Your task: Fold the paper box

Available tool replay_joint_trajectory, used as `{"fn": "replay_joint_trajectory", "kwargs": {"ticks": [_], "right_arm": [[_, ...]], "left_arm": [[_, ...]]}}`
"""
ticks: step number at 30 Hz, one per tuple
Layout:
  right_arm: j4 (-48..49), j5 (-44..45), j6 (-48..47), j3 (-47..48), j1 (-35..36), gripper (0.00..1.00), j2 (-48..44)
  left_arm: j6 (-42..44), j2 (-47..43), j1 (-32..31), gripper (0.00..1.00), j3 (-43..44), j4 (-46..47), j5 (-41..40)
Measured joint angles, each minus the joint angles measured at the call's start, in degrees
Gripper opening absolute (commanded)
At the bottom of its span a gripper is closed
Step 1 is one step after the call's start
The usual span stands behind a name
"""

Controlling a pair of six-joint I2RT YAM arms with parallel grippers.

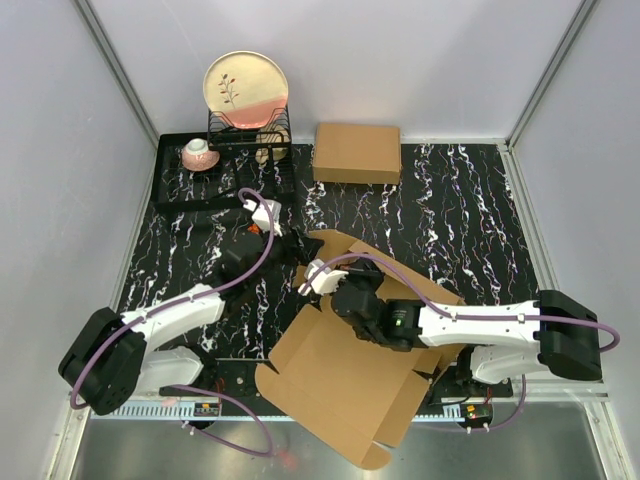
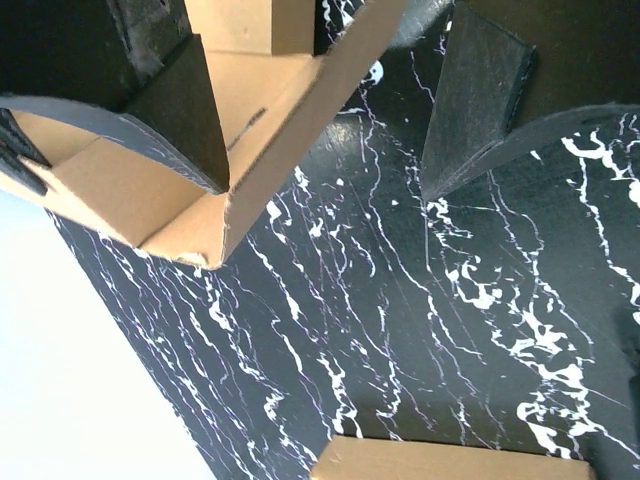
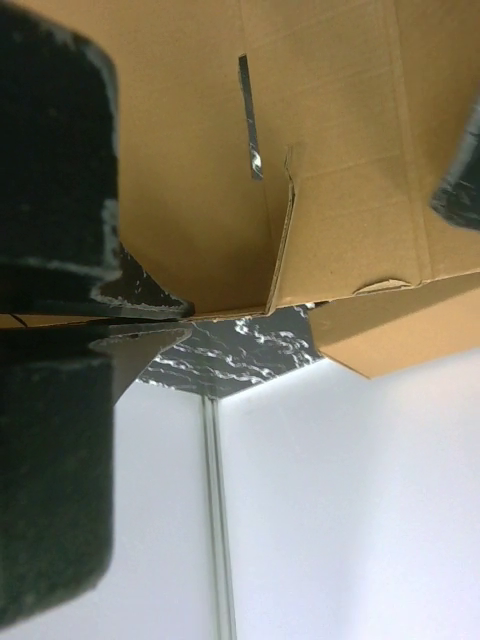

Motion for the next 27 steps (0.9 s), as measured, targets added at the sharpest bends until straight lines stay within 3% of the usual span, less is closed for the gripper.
{"fn": "replay_joint_trajectory", "kwargs": {"ticks": [4,9,14,16,22,27], "right_arm": [[9.7,0.8,-8.7,-1.5,0.0,0.0,0.3],[25.9,1.7,-22.1,-5.3,0.1,0.0,4.0],[48.0,0.7,-40.2,-7.0,-0.5,0.0,12.7],[52.3,-0.2,-44.3,-6.8,-1.1,0.0,15.3],[53.5,-0.6,-45.0,-4.6,-1.8,0.0,16.7],[37.5,-1.8,-31.9,-2.0,-1.8,0.0,11.1]], "left_arm": [[0.7,0.0,0.0,0.75,0.5,-0.6,3.7],[1.0,0.0,0.0,0.44,1.2,-1.3,6.7],[0.1,1.6,-0.1,0.35,1.2,2.6,4.1],[-0.5,3.2,0.0,0.34,1.2,4.9,2.8],[-2.5,5.1,-0.7,0.35,-2.2,11.6,-2.1],[-2.5,3.7,-0.8,0.42,-3.3,11.1,-4.6]]}}
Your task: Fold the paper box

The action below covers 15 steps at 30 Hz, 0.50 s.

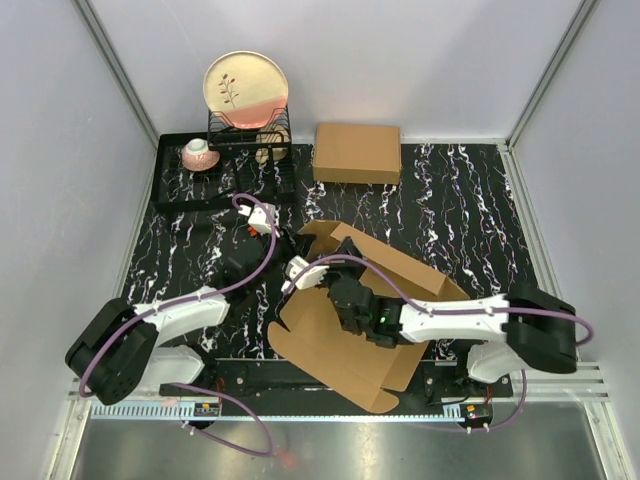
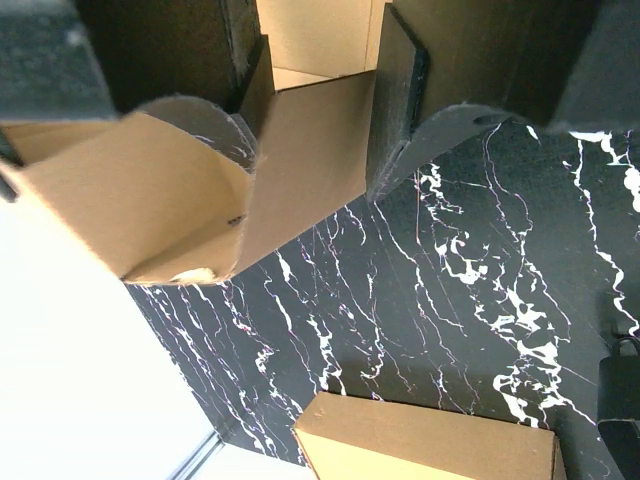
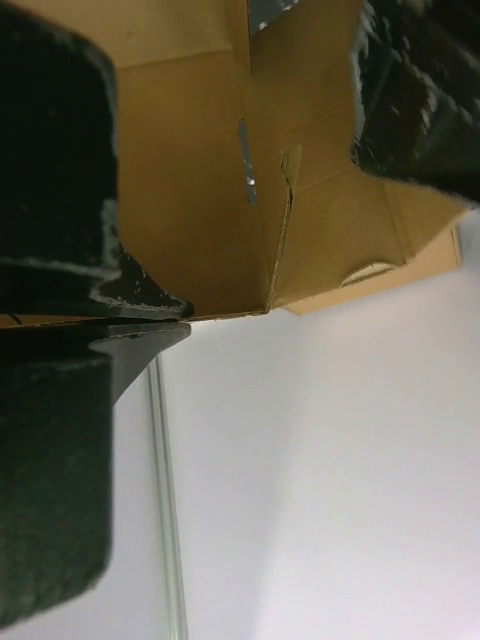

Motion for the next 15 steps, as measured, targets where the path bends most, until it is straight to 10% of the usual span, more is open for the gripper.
{"fn": "replay_joint_trajectory", "kwargs": {"ticks": [15], "right_arm": [[-40.6,-8.7,36.6,7.7,-2.2,0.0,-13.5]], "left_arm": [[-1.3,0.2,0.0,0.6,3.6,-3.6,1.0]]}}
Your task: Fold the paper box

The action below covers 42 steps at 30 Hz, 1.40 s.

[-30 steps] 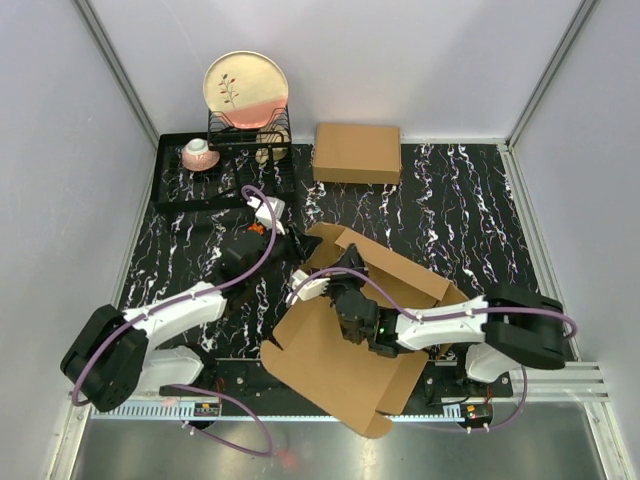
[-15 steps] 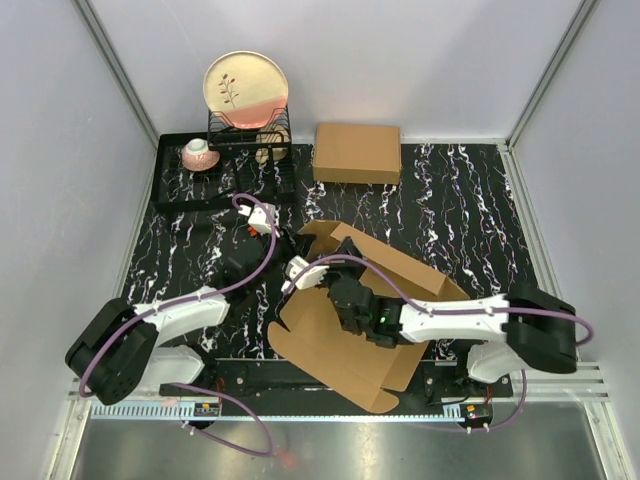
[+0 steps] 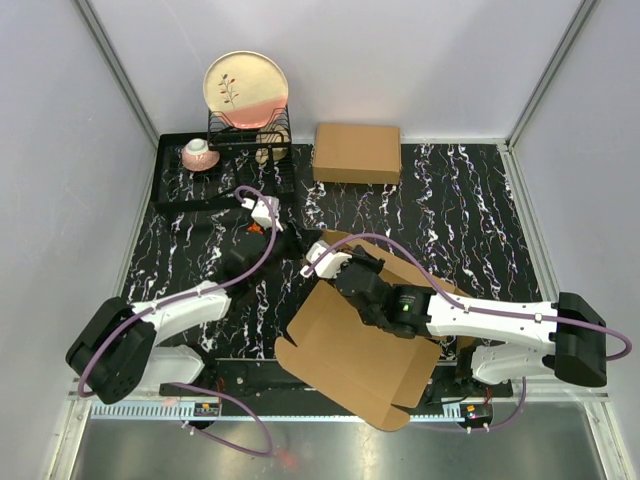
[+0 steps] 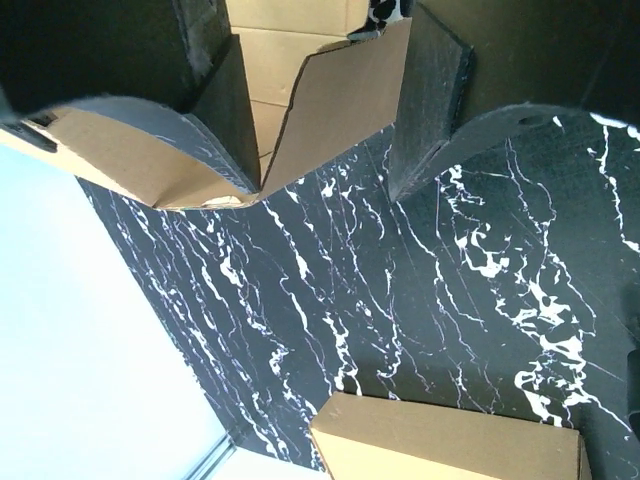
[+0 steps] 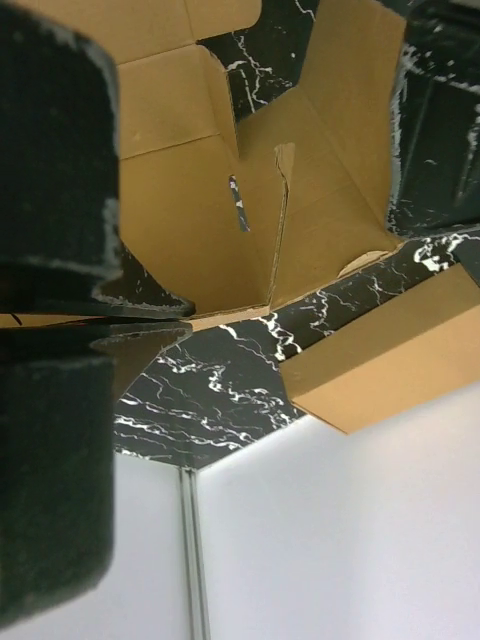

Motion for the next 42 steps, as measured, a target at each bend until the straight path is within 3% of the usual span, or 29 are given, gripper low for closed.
{"fn": "replay_joint_trajectory", "kwargs": {"ticks": [8,12,13,17,21,30,42], "right_arm": [[-2.5,-1.6,6.0,-0.6,-2.1,0.0,-0.3],[-2.9,-1.7,7.0,-0.6,-2.4,0.0,-0.9],[-3.1,-1.8,7.3,-0.6,-2.6,0.0,-1.1],[-3.7,-2.8,8.1,-0.6,-3.5,0.0,-1.8],[-4.0,-3.1,8.7,-0.6,-4.1,0.0,-1.9],[-4.0,-3.1,9.5,-0.6,-4.2,0.0,-1.8],[-4.3,-4.5,11.6,-0.8,-5.9,0.0,-1.8]], "left_arm": [[0.2,-1.4,0.0,0.71,3.8,-11.0,-0.1],[-0.7,-8.1,0.0,0.67,2.0,-15.2,-1.1],[-1.3,-11.3,0.0,0.64,0.7,-15.6,-1.4],[-4.2,-20.7,-0.7,0.28,-4.3,-15.2,-1.6],[-7.1,-24.8,-4.7,0.04,-10.1,-13.8,-2.0],[-12.3,-8.5,-12.7,0.0,-15.4,-9.3,-3.1],[-14.3,9.2,-13.0,0.0,-10.5,-8.0,-7.8]]}}
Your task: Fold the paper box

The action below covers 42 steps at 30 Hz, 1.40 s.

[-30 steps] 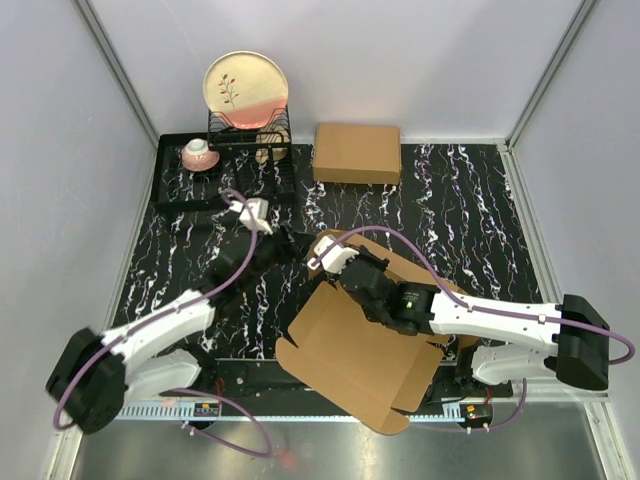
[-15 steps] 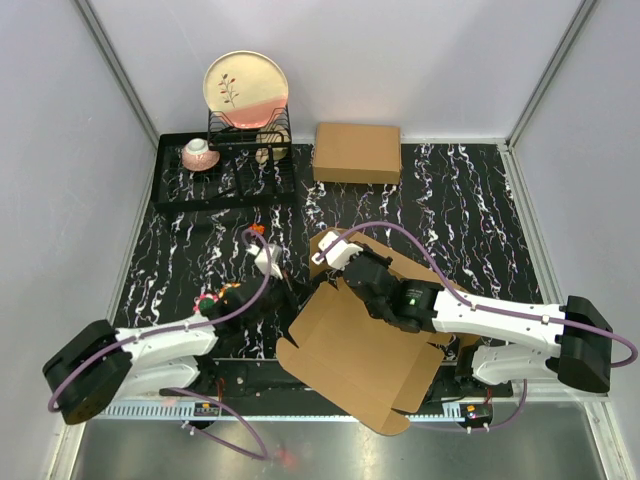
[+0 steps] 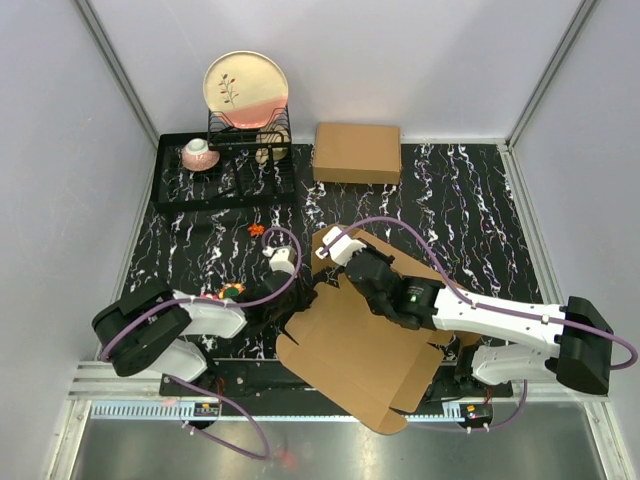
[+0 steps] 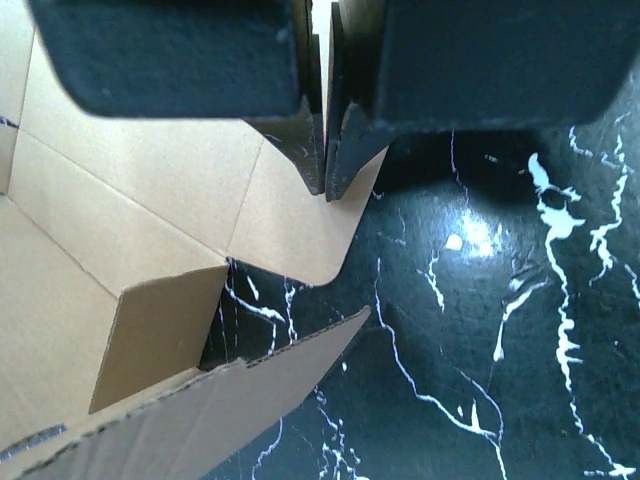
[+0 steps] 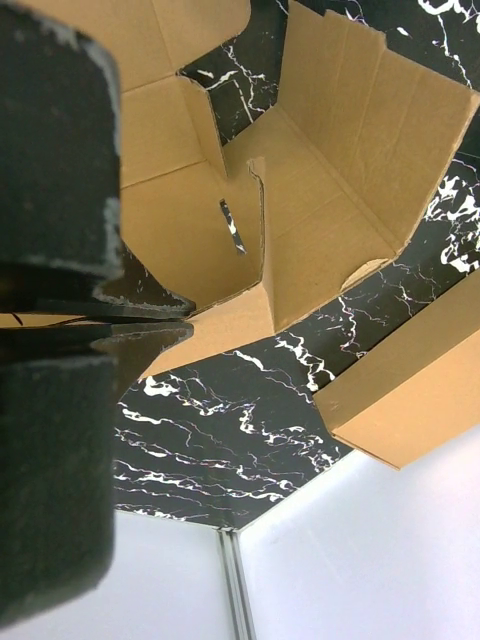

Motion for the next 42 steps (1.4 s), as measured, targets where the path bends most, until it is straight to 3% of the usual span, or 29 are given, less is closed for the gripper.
{"fn": "replay_joint_trajectory", "kwargs": {"ticks": [5,7,11,12,13,16,19,32,35,36,40,42], "right_arm": [[-0.4,0.0,0.7,0.0,-0.1,0.0,-0.2],[-0.5,0.0,0.9,0.0,-0.1,0.0,-0.3],[-0.6,0.0,1.3,0.0,-0.1,0.0,-0.3],[-0.6,0.0,1.4,0.0,-0.1,0.0,-0.3],[-0.7,-0.1,1.5,0.0,-0.1,0.0,-0.3],[-0.7,-0.1,1.6,0.0,-0.1,0.0,-0.3],[-0.7,-0.1,1.7,0.0,-0.1,0.0,-0.3],[-0.7,-0.2,1.7,0.0,-0.1,0.0,-0.3],[-0.7,-0.4,1.7,0.0,-0.1,0.0,-0.3],[-0.7,-0.5,1.7,0.0,-0.2,0.0,-0.3],[-0.7,-0.7,1.7,0.0,-0.5,0.0,-0.2],[-0.7,-1.1,1.7,0.0,-0.9,0.0,-0.2]], "left_arm": [[-1.3,2.4,-0.1,0.01,2.2,0.0,-2.9],[-1.0,1.1,-0.2,0.08,1.5,-0.1,-4.0],[1.4,-8.9,-0.2,0.34,-0.5,-3.3,-6.8],[2.1,-11.7,-0.2,0.47,-0.5,-3.5,-7.5],[2.7,-14.9,-0.2,0.52,-0.6,-3.5,-8.5],[4.1,-22.4,-0.2,0.65,-1.2,-2.6,-11.2],[6.4,-25.7,-0.2,0.67,-1.6,-1.1,-14.0],[14.9,-5.2,0.3,0.62,5.4,4.6,-15.6],[16.2,-2.4,1.2,0.45,6.4,7.1,-14.9],[16.7,-1.2,1.6,0.33,7.0,7.8,-14.6],[17.8,1.5,3.4,0.1,10.2,8.5,-12.1],[18.4,1.6,3.9,0.04,11.6,7.7,-10.8]]}}
